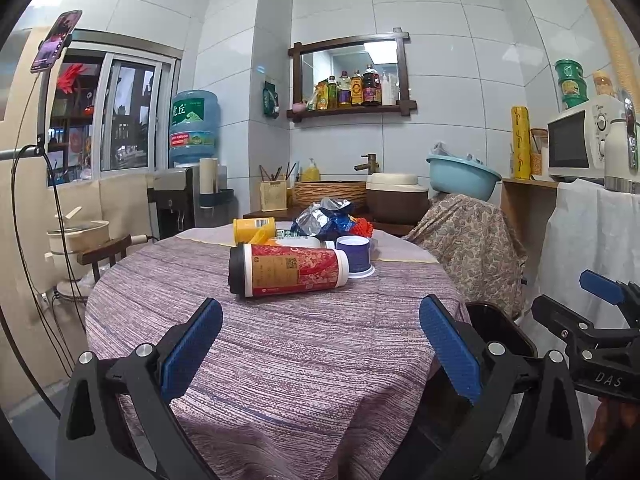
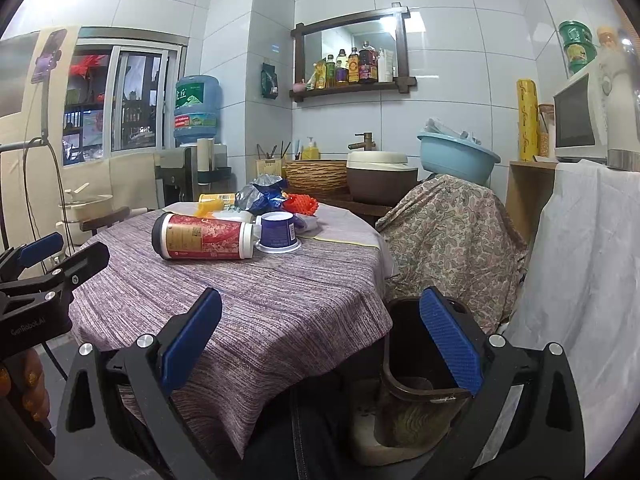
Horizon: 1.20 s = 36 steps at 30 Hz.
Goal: Collect trash
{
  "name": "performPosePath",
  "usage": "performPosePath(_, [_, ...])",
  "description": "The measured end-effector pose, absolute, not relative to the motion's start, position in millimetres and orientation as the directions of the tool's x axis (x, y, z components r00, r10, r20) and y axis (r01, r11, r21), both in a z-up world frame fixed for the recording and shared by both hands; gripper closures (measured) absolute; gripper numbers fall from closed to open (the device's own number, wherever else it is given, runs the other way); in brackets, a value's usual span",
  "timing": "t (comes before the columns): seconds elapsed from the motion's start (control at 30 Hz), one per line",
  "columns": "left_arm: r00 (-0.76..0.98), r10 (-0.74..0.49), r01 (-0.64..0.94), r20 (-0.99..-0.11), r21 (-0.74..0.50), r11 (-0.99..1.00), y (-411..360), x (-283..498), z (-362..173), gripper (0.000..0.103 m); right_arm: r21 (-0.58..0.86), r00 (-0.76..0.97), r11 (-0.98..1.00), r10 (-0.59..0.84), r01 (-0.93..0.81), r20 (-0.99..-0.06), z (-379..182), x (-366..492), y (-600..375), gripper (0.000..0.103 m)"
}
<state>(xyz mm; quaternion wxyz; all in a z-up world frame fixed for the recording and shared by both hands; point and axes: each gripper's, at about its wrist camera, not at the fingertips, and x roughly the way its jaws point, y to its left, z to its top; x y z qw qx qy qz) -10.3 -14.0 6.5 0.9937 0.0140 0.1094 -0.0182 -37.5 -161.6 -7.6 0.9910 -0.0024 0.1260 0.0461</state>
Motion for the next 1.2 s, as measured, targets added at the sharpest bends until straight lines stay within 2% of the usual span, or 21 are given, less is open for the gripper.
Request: performPosePath(1.2, [0.97,-0.033,0.037,-0.24,0.014,0.999,-6.7,-9.2,-2.0,0.005,0.015,0.957,0.995,0.096,-0.096,-0.275,-8.4,-38.6,-163.5,0.005])
